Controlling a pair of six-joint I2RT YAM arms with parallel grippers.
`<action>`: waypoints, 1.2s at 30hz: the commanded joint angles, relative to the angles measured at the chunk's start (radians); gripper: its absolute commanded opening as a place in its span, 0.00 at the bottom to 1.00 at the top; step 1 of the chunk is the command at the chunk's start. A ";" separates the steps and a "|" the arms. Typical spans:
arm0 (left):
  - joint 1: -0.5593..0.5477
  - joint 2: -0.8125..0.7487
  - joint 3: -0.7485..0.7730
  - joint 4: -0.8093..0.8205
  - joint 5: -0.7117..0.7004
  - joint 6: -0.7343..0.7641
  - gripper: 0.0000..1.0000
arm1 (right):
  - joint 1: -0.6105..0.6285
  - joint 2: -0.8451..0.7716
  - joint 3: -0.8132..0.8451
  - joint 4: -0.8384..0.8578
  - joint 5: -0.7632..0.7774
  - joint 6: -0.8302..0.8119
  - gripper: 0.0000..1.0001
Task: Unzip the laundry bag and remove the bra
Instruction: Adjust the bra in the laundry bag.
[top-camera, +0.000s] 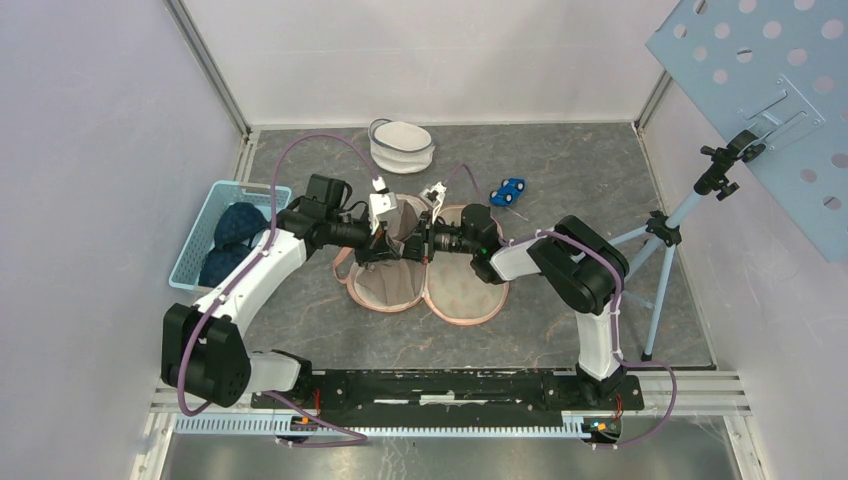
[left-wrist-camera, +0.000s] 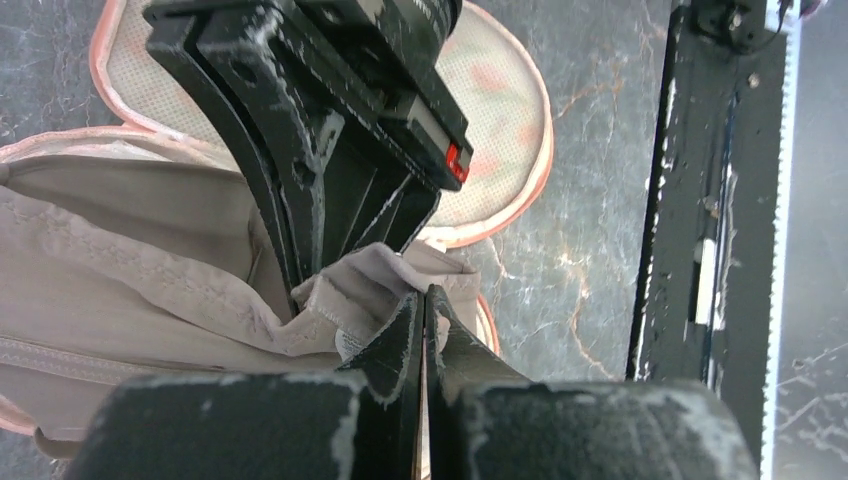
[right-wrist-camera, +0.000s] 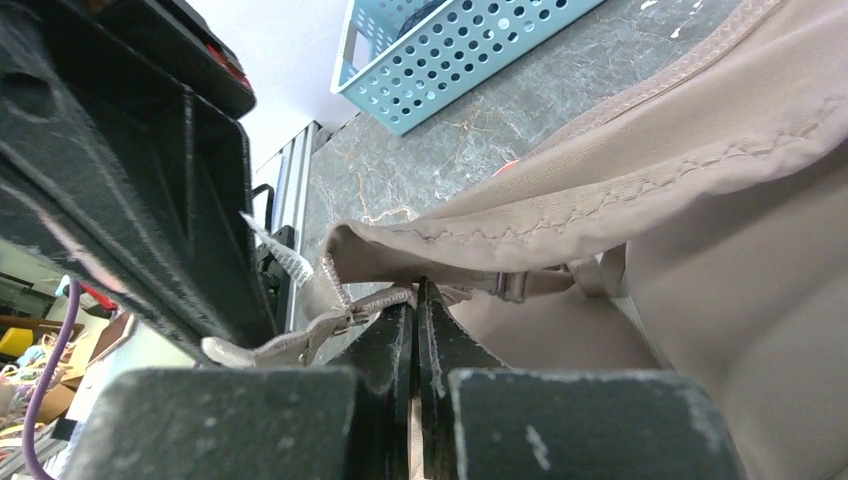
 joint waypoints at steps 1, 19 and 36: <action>0.000 -0.036 0.002 0.122 0.109 -0.201 0.02 | 0.010 0.026 0.035 -0.060 0.030 -0.039 0.00; 0.079 0.044 0.021 0.024 -0.035 0.046 0.02 | 0.008 -0.079 -0.058 0.140 -0.080 0.053 0.00; 0.083 0.011 0.107 -0.254 0.249 0.104 0.02 | -0.007 -0.028 -0.009 -0.091 0.027 -0.091 0.00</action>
